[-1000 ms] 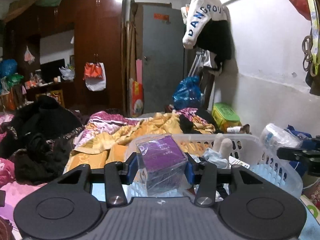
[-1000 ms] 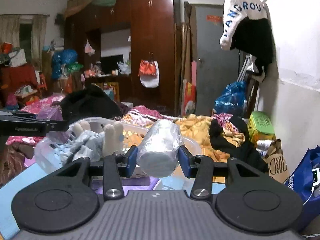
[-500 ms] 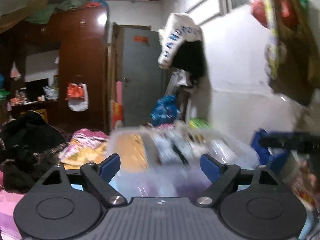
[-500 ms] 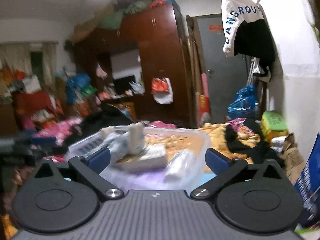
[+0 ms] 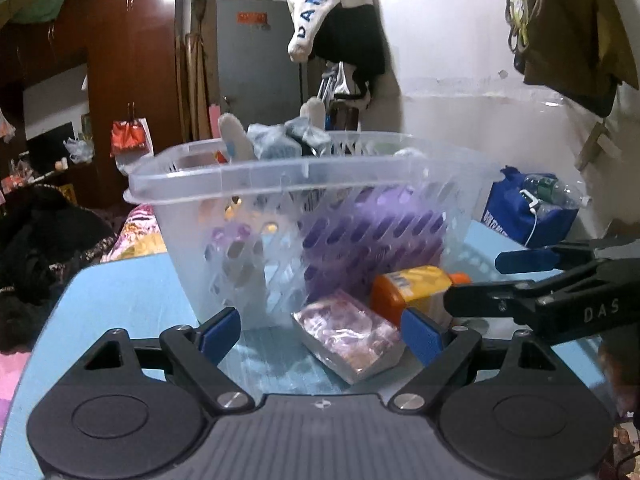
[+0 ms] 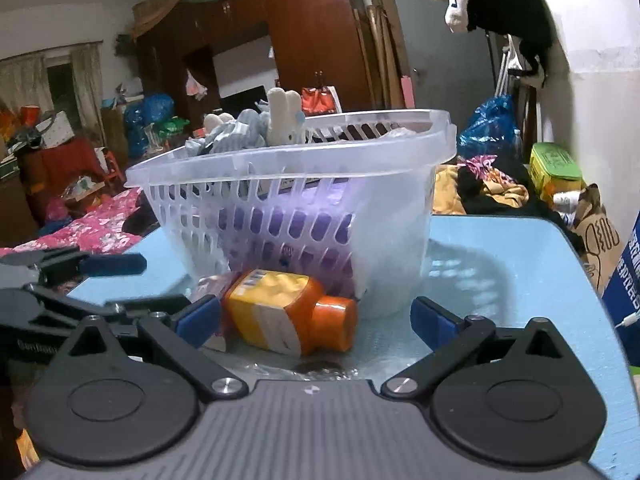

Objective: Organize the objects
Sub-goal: 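Grasp the pink printed box with the left tool while the right tool grasps the orange-capped bottle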

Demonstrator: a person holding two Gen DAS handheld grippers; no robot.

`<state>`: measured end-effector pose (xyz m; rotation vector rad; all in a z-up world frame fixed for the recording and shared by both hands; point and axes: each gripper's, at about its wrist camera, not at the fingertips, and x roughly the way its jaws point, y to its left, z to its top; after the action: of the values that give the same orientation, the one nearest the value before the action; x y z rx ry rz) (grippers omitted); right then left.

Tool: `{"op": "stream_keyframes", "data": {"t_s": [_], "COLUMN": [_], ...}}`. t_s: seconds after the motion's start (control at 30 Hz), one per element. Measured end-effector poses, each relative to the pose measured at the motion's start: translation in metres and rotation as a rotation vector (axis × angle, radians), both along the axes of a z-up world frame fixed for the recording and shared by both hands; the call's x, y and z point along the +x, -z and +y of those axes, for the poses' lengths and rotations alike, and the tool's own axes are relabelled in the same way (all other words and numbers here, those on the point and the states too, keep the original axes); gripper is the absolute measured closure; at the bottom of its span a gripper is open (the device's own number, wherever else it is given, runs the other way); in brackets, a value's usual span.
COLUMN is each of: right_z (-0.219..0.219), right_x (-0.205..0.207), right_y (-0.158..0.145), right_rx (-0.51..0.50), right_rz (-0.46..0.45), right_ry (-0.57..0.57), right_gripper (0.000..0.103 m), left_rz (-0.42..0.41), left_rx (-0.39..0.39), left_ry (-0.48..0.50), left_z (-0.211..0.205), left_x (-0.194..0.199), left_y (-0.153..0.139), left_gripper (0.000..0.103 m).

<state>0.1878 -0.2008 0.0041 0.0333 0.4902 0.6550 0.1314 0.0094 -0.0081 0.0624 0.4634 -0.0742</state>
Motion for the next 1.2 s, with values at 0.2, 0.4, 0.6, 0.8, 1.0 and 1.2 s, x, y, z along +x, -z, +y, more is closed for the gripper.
{"op": "stream_keyframes", "data": {"t_s": [0.2,0.4,0.6,0.8,1.0,1.2], "right_z": [-0.009,-0.01,0.007,0.019,0.028,0.026], "right_x": [0.0,0.0,0.001,0.006,0.004,-0.004], "right_y": [0.008,0.008,0.008,0.013,0.016,0.014], "right_rx": [0.037,0.045,0.026,-0.014,-0.045,-0.071], "right_rz": [0.047,0.058,0.067,0.087,0.091,0.061], "right_ry": [0.048,0.06,0.041,0.033,0.01,-0.016], "right_gripper": [0.0,0.0,0.0,0.005,0.015,0.016], "left_rz": [0.046,0.047,0.06,0.098,0.095,0.123], "left_rx": [-0.019,-0.02,-0.022,-0.018,-0.073,-0.051], "left_ry": [0.018,0.032,0.011,-0.057,-0.072,-0.065], "left_z": [-0.003,-0.011,-0.005,0.025,0.044,0.036], "left_x": [0.01,0.012,0.011,0.015,0.015,0.024], "left_y": [0.011,0.015,0.016,0.017,0.016,0.019], "left_gripper": [0.013,0.013,0.013,0.014,0.014,0.014]}}
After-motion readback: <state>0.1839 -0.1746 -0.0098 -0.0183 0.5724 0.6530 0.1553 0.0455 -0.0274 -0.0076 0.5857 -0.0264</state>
